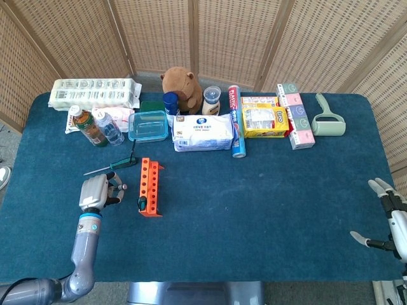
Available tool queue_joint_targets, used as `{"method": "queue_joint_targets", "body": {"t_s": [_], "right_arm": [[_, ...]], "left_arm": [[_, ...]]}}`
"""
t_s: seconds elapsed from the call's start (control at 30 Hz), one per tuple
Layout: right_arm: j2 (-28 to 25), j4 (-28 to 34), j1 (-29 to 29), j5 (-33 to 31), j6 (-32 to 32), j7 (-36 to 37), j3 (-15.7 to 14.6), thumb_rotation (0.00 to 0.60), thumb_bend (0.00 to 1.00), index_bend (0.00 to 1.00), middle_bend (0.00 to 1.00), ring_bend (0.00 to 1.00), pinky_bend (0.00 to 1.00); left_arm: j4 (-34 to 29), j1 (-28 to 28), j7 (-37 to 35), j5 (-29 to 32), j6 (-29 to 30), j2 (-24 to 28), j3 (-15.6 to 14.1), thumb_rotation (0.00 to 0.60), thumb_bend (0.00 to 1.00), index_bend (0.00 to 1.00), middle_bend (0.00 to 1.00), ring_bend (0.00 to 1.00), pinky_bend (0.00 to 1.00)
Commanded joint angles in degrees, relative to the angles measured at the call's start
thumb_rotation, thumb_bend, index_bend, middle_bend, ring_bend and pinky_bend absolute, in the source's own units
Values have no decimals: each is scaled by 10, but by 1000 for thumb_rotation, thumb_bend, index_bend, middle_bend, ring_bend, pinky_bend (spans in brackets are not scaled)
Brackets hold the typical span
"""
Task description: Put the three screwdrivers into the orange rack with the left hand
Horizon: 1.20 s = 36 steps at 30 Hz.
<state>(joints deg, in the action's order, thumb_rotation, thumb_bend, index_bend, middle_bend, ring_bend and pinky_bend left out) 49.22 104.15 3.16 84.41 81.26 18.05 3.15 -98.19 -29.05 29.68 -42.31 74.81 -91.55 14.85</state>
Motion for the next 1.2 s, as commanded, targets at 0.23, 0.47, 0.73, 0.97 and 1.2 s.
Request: {"method": "queue_joint_targets", "body": {"t_s": [0.23, 0.47, 0.73, 0.97, 1.2], "right_arm": [[4, 4, 0, 1, 0, -13, -2, 600, 0, 0, 42, 0, 0], [6, 5, 0, 1, 0, -18, -2, 600, 0, 0, 42, 0, 0], [7, 6, 0, 0, 1, -23, -2, 600, 0, 0, 42, 0, 0], [9, 7, 0, 0, 0, -27, -2, 600, 0, 0, 42, 0, 0], [9, 6, 1, -3, -1, -28, -2, 600, 0, 0, 42, 0, 0]], "left_arm": [[-137, 54, -90, -125, 38, 93, -26, 600, 449, 582, 887, 795, 886], [-175, 74, -120, -182, 50, 124, -45, 600, 450, 583, 888, 794, 886], [-213, 108, -179, -257, 69, 161, -68, 600, 450, 583, 888, 795, 886], [-259, 119, -216, -270, 51, 205, -77, 600, 450, 583, 888, 795, 886], [-288, 133, -250, -299, 48, 243, -85, 600, 450, 583, 888, 794, 886]]}}
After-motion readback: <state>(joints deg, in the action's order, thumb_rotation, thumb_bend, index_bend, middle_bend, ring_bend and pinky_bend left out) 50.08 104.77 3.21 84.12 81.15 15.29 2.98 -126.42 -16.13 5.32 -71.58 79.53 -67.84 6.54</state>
